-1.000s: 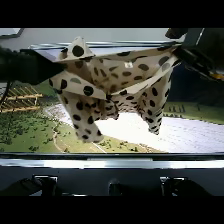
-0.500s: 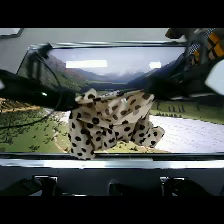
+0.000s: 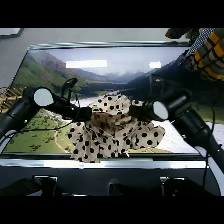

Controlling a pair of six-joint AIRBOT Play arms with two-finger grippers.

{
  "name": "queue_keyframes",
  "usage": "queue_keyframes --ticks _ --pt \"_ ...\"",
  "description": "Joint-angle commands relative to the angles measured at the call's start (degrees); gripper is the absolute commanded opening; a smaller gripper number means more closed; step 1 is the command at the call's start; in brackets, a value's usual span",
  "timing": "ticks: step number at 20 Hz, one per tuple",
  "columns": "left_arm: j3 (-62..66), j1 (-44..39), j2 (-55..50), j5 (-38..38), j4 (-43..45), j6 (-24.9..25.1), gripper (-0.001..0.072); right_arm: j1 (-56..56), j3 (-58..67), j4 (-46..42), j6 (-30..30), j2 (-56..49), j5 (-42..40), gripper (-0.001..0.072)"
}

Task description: Fold the clothes and pants, and hang the long-sleeved shirts on hangers.

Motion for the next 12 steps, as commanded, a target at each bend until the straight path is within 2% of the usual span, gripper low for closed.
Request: queue_keyframes --ticks 1,3,6,7,8,9,12 --pt "-0.96 0.0 -0.52 2.32 0.11 0.37 0.0017 6.32 -3.91 -9.99 9.9 -0.07 -1.09 0.003" --pt "-0.96 0.0 -0.46 1.49 0.44 0.35 0.0017 6.75 -4.11 -11.39 13.33 -0.04 -0.59 0.0031" --pt "-0.96 0.17 -0.26 0.52 1.53 0.39 0.0039 6.75 -4.11 -11.45 13.29 -0.04 -0.81 0.0031" --pt "-0.96 0.68 -0.09 0.52 1.6 0.37 0.0203 6.75 -4.11 -11.47 13.29 -0.04 -1.07 0.0031" --pt "-0.92 1.62 0.22 0.5 1.6 0.39 0.0471 6.75 -4.11 -11.47 13.27 -0.04 -2.01 0.0031" --pt "-0.66 2.95 0.66 0.46 1.57 0.9 0.0592 6.75 -4.11 -11.39 13.25 -0.04 -3.19 0.0031" --pt "0.28 10.23 3.63 0.33 1.57 4.66 0.0597 6.75 -4.09 -10.6 13.05 -0.04 -7.39 0.0031"
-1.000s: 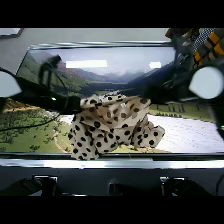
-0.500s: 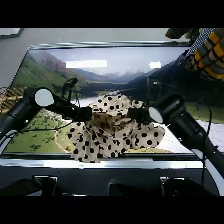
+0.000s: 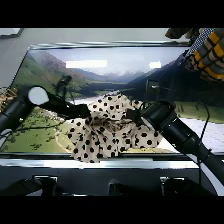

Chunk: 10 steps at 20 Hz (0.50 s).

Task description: Fold the clothes and pants, and hang the long-sleeved shirts on hangers.

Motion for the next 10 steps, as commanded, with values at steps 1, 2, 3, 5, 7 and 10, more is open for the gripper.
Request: queue_keyframes --ticks 1,2,3,5,7,10 --pt "0.5 8.79 3.41 -1.36 0.57 4.46 0.0597 0.13 -0.04 0.59 0.48 -0.04 -4.59 0.0031" --pt "0.37 12.87 4.81 -2.34 1.05 6.36 0.0599 0.13 -0.04 0.83 0.46 -0.02 -4.96 0.0031" --pt "-0.02 17.79 6.56 -2.75 1.38 8.98 0.0599 0.13 -0.04 0.96 0.42 -0.04 -4.87 0.0031" --pt "-1.16 28.28 9.2 -2.47 1.64 16.68 0.0598 0.13 -0.04 0.98 -0.48 -0.02 -4.57 0.0031" --pt "-2.12 37.33 9.68 -4.09 4.55 24.55 0.0598 0.13 -0.04 0.98 -1.33 -0.02 -4.02 0.0031" --pt "-3.72 46.31 9.33 -7.65 5.68 29.62 0.0597 0.13 -0.04 1.57 -2.58 -0.02 -3.82 0.0031"
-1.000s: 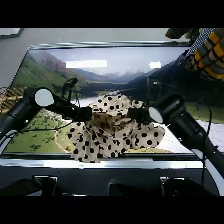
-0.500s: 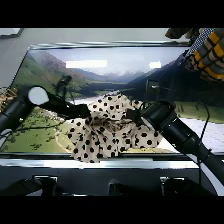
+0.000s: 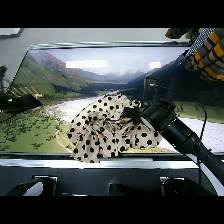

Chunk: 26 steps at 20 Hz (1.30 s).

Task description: Fold the clothes and pants, and hang the long-sleeved shirts on hangers.

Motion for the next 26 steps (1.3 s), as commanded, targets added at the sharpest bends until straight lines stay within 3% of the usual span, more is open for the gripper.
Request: queue_keyframes --ticks 1,3,6,8,10,14,17,20,26 --pt "-1.92 11.61 0.63 -1.49 2.25 7.54 0.0598 0.04 -0.02 0.81 -1.31 -0.02 0.2 0.0031" --pt "-3.58 15.23 0.66 1.88 2.86 6.93 0.0616 0.04 -0.02 0.85 -1.29 -0.02 0.85 0.0031" --pt "-3.76 25.03 -0.22 7.56 2.21 12.41 0.062 0.04 -0.02 0.9 -1.29 -0.04 1.92 0.0031" --pt "-3.76 32.3 -1.99 7.39 1.79 17.99 0.0607 0.04 -0.04 1.01 -1.27 -0.04 1.84 0.0031" --pt "-3.78 37.92 -4.15 7.67 1.51 19.47 0.0607 0.04 -0.04 0.96 -1.29 -0.04 1.81 0.0031" --pt "-3.78 43.76 -9.16 8.09 -4.07 35.28 0.0607 0.04 -0.04 0.96 -1.29 -0.04 1.81 0.0031" --pt "-3.78 46.03 -13.53 8.02 -9.03 41.53 0.0607 0.04 -0.04 0.94 -1.29 -0.04 1.79 0.0031" --pt "-3.78 46.27 -17.38 8.59 -9.22 45.05 0.0607 0.04 -0.04 0.96 -1.27 -0.04 1.81 0.0031" --pt "-3.78 48.22 -20.24 13.03 -10.08 45.51 0.0607 -0.07 -0.04 0.81 -1.27 -0.04 1.86 0.0031"
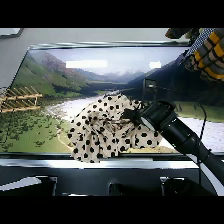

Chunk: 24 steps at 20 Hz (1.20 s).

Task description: Fold the clothes and pants, and hang the long-sleeved shirts on hangers.

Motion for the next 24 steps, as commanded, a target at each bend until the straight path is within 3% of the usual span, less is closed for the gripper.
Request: queue_keyframes --ticks 1,13,18,24 --pt "0.0 2.01 -1.25 2.38 -1.38 1.77 0.0607 -0.02 -0.02 0.02 0.07 -0.04 0.07 0.0031" --pt "0.0 4.2 -6.43 3.89 -3.17 4.17 0.0607 -0.02 0.0 0.04 0.07 -1.42 1.42 0.0032" --pt "-0.02 0.85 -8.13 7.17 1.66 4.09 0.0606 -0.02 0.0 0.0 0.07 -1.42 1.4 0.0032" --pt "-0.02 -3.28 -11.63 7.82 7.48 -2.67 0.0605 -0.02 -0.02 0.02 0.07 -1.42 1.42 0.0032"
